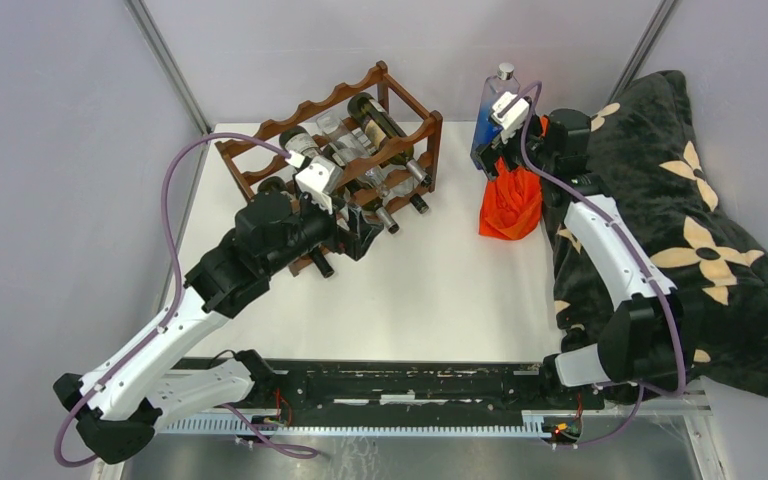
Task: Put the wine bottle on the wine rack
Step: Pick up the wine bottle from the center of the board.
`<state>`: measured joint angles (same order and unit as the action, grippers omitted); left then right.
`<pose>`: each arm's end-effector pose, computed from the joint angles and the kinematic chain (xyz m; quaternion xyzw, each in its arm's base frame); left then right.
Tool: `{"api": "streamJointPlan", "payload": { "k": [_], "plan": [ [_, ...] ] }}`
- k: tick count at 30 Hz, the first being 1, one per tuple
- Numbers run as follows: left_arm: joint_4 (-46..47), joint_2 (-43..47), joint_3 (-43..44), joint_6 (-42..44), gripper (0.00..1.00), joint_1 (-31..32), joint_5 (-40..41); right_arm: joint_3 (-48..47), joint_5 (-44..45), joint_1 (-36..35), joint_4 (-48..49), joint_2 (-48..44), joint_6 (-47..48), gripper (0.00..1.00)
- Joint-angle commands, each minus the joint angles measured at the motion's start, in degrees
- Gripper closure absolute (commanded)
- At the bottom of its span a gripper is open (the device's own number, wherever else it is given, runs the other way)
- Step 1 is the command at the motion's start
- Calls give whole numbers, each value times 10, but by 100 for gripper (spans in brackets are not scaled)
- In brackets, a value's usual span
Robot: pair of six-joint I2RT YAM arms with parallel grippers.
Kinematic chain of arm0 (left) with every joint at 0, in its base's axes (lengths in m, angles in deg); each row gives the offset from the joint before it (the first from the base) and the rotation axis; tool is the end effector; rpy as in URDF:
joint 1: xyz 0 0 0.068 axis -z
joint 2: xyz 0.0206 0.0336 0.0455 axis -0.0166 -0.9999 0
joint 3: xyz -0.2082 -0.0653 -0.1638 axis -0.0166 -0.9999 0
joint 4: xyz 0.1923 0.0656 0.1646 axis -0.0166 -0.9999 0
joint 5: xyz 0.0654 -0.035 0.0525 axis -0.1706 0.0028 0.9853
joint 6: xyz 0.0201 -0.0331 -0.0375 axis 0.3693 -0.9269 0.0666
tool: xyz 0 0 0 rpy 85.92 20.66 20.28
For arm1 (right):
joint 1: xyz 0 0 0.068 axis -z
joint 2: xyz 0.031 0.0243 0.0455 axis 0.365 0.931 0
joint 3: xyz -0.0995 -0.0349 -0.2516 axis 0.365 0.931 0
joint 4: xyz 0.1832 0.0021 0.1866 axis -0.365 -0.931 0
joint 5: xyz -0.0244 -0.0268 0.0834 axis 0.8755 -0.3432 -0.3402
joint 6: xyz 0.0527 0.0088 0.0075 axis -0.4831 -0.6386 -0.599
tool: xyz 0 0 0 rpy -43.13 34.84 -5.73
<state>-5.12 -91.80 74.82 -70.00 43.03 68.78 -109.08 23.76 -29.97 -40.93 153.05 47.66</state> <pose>0.1453 -0.1386 0.4039 0.2198 0.7469 -0.2730 0.5650 0.3251 0.0652 0.3634 -0.3712 0.6901 0.0837 0.6156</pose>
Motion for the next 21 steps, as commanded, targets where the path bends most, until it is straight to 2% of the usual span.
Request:
{"api": "streamJointPlan", "payload": {
  "k": [1,5,12,17,21],
  "plan": [
    [34,13,0,7,0,-2,22,-44,57,1,43,30,-56,2],
    [34,15,4,9,0,-2,26,-74,105,0,63,65,-112,2],
    [30,25,3,5,0,-2,32,-162,261,1,58,129,-236,2],
    [32,27,-1,-2,0,-2,30,-279,248,9,-9,207,-268,2],
    [34,27,-2,-3,0,-3,27,-316,249,11,-32,237,-271,2]
  ]
}}
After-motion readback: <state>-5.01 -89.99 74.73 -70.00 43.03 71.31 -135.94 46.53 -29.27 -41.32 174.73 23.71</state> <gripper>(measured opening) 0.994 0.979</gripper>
